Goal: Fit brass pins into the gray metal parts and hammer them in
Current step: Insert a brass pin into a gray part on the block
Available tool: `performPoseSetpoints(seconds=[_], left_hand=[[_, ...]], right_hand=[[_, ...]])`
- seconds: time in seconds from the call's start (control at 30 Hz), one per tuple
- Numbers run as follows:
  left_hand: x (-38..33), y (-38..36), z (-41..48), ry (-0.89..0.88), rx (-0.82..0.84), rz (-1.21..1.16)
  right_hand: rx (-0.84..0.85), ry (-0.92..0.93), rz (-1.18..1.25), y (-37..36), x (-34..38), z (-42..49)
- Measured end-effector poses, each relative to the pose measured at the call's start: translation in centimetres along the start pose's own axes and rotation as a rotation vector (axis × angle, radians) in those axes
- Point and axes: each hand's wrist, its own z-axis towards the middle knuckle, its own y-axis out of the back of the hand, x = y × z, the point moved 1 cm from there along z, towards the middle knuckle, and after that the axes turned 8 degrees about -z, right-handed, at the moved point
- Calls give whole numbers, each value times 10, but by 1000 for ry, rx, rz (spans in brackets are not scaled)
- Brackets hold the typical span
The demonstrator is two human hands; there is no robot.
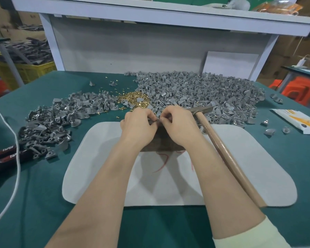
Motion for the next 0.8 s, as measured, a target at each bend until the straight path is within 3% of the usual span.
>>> performPoseSetpoints(seconds=[0.23,0.8], left_hand=[[0,0,0,-2,0,6],[1,0,0,-22,-4,7]], right_hand=[[8,49,-11,1,-3,1],[-17,-49,64,1,-3,0]])
